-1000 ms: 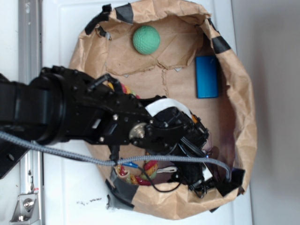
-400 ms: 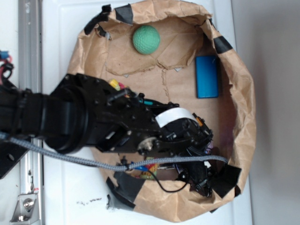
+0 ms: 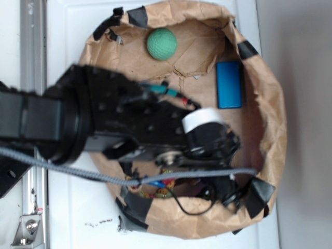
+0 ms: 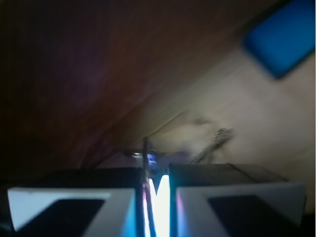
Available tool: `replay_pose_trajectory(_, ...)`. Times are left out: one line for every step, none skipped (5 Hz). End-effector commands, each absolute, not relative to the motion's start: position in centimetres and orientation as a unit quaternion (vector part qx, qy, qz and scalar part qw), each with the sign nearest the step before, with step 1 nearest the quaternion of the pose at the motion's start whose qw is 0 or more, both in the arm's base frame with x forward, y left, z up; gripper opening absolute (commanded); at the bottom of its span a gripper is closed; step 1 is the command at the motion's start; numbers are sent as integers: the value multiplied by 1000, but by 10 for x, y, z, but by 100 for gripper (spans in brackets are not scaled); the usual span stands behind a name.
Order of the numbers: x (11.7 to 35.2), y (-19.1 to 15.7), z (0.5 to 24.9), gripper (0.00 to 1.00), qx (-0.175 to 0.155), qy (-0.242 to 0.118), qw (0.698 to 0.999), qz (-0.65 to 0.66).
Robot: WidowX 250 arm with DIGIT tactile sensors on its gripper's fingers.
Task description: Grab the silver keys.
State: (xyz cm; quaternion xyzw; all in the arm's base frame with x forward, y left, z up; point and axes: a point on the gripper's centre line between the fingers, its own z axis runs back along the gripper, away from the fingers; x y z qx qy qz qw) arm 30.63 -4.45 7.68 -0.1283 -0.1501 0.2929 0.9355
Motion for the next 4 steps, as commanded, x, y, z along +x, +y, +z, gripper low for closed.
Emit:
replay_pose_trajectory(307, 10, 183, 0, -48, -129, 908, 396)
replay_pose_trajectory(282, 22, 210, 0, -122, -169, 911, 356)
replay_pose_trajectory(275, 9, 188, 0, -73, -198, 918, 336)
replay_pose_trajectory(274, 4, 183, 0, -58, -194, 923, 328)
